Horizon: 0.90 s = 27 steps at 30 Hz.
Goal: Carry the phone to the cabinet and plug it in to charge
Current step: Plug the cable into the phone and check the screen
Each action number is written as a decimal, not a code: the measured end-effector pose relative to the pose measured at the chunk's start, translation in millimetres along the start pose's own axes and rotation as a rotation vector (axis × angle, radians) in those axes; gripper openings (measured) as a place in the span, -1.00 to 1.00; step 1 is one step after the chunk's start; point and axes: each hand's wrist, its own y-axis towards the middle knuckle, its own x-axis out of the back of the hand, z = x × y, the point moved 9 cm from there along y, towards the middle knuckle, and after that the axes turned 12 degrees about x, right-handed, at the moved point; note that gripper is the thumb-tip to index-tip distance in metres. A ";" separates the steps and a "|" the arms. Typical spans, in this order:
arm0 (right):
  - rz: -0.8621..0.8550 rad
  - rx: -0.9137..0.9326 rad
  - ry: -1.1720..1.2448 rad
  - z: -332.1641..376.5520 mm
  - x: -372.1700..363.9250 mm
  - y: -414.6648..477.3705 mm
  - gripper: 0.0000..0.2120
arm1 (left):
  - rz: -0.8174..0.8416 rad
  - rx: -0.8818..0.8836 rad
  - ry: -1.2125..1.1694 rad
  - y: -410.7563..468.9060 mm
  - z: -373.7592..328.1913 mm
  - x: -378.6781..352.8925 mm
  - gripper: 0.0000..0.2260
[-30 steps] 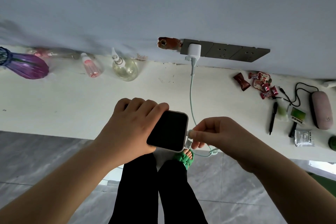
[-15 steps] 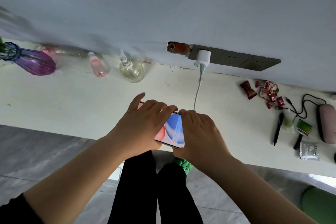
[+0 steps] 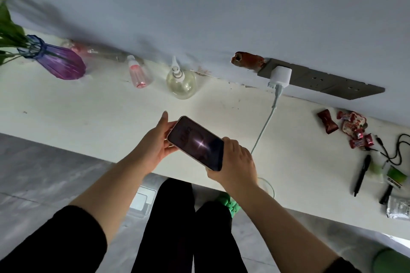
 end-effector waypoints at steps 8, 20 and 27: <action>0.107 -0.029 -0.159 -18.9 -63.2 45.2 -0.21 | -0.136 0.083 0.017 59.7 7.6 13.6 -0.65; 0.068 -0.034 -0.202 -30.6 -83.8 59.2 -0.15 | -0.339 0.013 0.198 82.2 -0.5 31.6 -0.64; 0.058 -0.038 -0.201 -29.7 -82.0 69.6 -0.11 | -0.402 -0.080 0.232 86.5 -9.9 38.0 -0.65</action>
